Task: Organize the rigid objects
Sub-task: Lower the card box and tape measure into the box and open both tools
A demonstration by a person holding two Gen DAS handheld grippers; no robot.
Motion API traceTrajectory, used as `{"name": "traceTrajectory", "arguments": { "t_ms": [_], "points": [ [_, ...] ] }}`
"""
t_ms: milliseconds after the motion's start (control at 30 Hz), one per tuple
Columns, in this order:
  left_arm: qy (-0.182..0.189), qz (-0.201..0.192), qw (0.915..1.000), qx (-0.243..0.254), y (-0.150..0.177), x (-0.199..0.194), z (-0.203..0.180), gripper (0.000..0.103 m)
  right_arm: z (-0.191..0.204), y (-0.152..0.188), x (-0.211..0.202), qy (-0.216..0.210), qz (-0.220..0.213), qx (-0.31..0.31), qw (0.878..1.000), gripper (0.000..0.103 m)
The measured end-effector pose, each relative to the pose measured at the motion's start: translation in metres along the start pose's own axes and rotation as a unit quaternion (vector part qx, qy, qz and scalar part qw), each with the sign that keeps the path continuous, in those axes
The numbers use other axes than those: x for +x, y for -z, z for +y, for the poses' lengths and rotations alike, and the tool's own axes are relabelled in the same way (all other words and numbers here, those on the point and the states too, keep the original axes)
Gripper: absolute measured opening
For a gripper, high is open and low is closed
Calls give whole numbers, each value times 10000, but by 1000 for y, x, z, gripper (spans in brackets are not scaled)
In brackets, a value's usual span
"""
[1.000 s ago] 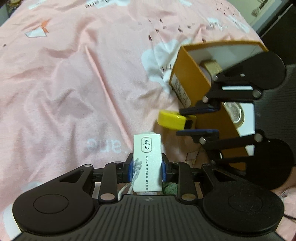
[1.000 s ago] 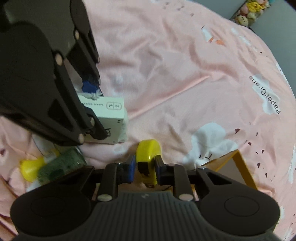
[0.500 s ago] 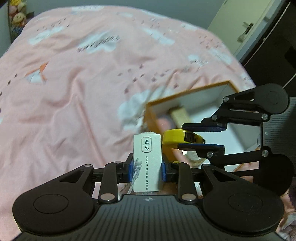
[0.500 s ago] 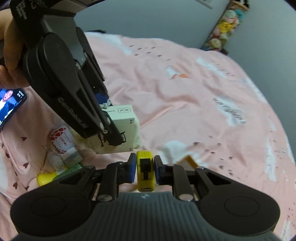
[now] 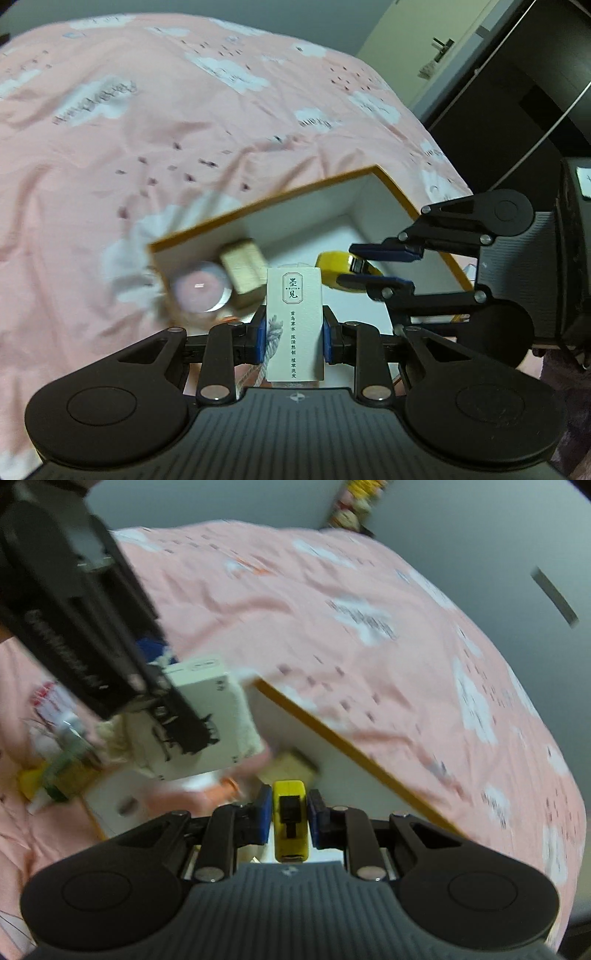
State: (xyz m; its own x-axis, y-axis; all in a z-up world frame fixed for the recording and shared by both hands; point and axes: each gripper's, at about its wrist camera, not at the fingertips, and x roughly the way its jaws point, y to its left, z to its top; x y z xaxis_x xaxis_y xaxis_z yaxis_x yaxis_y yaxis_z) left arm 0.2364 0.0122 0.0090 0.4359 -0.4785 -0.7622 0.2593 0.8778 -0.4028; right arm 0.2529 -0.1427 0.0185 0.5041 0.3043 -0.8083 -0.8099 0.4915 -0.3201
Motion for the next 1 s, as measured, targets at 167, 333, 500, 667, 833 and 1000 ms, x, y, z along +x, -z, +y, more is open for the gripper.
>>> {"name": "traceTrajectory", "arguments": {
  "t_ms": [167,333,500,667,833,1000],
  "points": [
    [182,57,9991,-375,-12,43,1,31,-30,25,15,75,282,407,9987,18],
    [393,194,9969,-660,-32,86,4,31,-41,38,30,-29,446,448,9980,18],
    [240,317,9966,-718,-50,121,6,31,-54,43,51,-46,632,493,9968,18],
    [150,388,9930,-1101,-57,143,14,31,-63,49,71,-103,790,424,9959,18],
    [-81,536,9893,-1353,-59,160,13,31,-64,51,83,-84,830,190,9963,18],
    [-293,640,9877,-1399,-59,168,14,31,-63,50,86,-143,792,3,9968,18]
  ]
}}
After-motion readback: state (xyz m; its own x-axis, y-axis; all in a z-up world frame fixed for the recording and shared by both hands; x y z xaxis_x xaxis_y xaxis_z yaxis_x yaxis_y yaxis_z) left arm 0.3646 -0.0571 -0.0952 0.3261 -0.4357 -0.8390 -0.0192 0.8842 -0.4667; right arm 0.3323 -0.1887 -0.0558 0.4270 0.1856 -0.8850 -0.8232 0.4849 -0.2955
